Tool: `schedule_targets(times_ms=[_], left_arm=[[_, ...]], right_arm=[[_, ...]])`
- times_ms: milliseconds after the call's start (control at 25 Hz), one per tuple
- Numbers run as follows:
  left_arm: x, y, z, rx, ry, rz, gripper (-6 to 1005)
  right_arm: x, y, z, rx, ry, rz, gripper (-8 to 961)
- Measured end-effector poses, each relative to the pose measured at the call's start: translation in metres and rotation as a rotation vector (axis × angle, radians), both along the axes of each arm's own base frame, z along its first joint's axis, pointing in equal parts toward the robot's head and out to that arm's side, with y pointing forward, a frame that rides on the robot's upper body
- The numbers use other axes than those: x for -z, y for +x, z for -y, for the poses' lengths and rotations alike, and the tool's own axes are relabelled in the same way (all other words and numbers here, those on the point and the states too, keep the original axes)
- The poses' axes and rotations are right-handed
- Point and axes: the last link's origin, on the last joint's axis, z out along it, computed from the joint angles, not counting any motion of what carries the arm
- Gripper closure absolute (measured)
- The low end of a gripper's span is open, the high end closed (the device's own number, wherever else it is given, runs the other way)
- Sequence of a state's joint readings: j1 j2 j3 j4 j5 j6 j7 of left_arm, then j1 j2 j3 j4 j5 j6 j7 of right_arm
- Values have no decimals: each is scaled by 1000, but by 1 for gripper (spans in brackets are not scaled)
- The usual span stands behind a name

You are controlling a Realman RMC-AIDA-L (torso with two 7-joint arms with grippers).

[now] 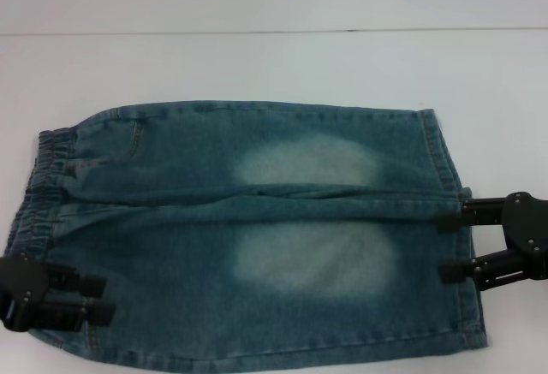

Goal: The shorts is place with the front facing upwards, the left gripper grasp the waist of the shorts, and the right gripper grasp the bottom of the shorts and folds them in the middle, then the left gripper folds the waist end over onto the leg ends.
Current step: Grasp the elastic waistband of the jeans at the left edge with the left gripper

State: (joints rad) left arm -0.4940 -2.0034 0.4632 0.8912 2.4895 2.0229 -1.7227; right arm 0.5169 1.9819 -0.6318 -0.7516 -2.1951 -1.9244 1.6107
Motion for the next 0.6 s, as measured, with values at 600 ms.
schedule_targets(times_ms=[600], left_arm=[[-1, 0, -1, -2, 7, 2, 430]], right_arm=[[0, 0, 0, 0, 0, 3, 12]])
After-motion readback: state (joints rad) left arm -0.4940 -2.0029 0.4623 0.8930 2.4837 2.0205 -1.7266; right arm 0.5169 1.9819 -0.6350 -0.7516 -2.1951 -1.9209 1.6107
